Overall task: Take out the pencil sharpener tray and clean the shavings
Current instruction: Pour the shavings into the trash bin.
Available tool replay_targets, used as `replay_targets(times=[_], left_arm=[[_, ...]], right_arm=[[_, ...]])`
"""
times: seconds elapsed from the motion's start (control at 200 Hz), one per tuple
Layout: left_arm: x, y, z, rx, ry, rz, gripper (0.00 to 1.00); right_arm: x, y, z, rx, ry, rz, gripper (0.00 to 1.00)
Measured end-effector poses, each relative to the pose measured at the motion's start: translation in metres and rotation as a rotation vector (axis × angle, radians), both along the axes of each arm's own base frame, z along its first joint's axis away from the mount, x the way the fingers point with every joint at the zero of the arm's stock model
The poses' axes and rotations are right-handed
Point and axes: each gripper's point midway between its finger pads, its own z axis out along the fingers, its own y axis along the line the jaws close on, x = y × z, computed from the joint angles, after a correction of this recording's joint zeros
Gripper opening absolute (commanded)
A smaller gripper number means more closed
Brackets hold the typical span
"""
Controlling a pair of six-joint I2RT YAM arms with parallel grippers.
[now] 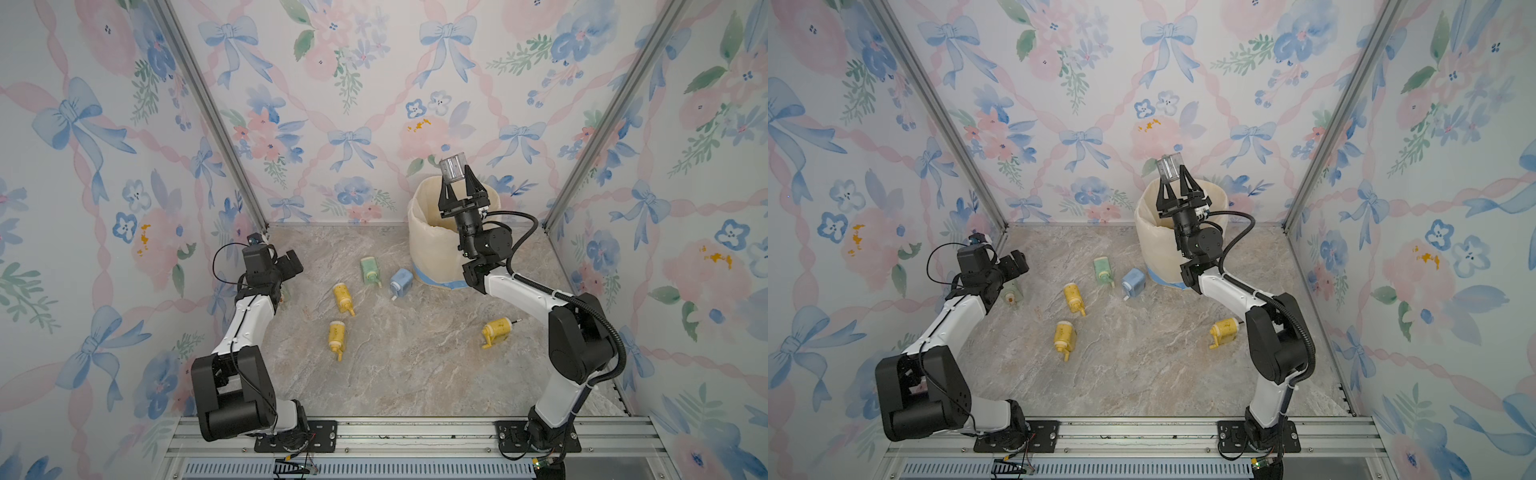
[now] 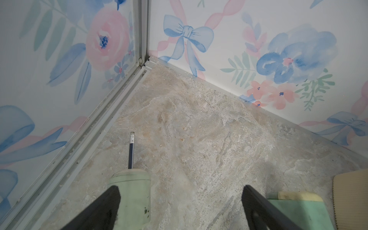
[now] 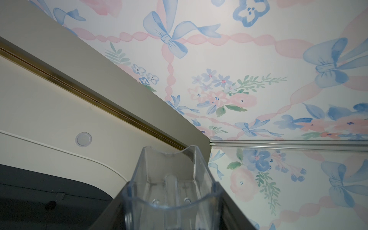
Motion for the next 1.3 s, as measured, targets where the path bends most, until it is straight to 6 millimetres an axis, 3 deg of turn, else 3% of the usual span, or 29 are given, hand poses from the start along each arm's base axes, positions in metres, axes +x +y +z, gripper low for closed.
replay_targets(times=[0.11, 0.25, 0.305, 0.44, 0.7, 0.81, 0.93, 1.09, 1.215, 1.3], left_arm=[[0.000, -0.002, 0.003, 0.000, -0.007, -0.006, 0.98], [-0.001, -0.007, 0.010, 0.004, -0.024, -0.017, 0.98], [0.000, -0.009, 0.012, 0.005, -0.030, -0.022, 0.98], [0.001, -0.014, 0.013, 0.008, -0.034, -0.031, 0.98], [0.001, -0.016, 0.012, 0.013, -0.031, -0.033, 0.98], [0.002, -0.020, 0.012, 0.017, -0.030, -0.036, 0.98], [0.003, -0.028, 0.012, 0.019, -0.030, -0.054, 0.98], [0.004, -0.039, 0.013, 0.025, -0.032, -0.075, 0.98], [0.001, -0.056, 0.024, 0.032, -0.059, -0.108, 0.98], [-0.002, -0.068, 0.037, 0.038, -0.093, -0.132, 0.98]], right_arm=[[-0.001, 0.000, -0.004, -0.005, 0.005, 0.003, 0.46], [-0.003, -0.002, -0.047, -0.064, 0.155, -0.010, 0.44], [-0.004, -0.004, -0.049, -0.084, 0.193, -0.015, 0.43], [-0.006, -0.012, -0.029, -0.105, 0.247, -0.029, 0.44], [0.003, -0.031, 0.041, -0.078, 0.252, -0.093, 0.44], [0.002, -0.031, 0.052, -0.082, 0.278, -0.101, 0.44], [0.004, -0.021, 0.028, -0.122, 0.374, -0.105, 0.43], [-0.007, 0.022, -0.020, -0.199, 0.501, -0.062, 0.43], [-0.020, 0.045, -0.035, -0.229, 0.534, -0.034, 0.43], [-0.027, 0.048, -0.043, -0.242, 0.543, -0.039, 0.43]])
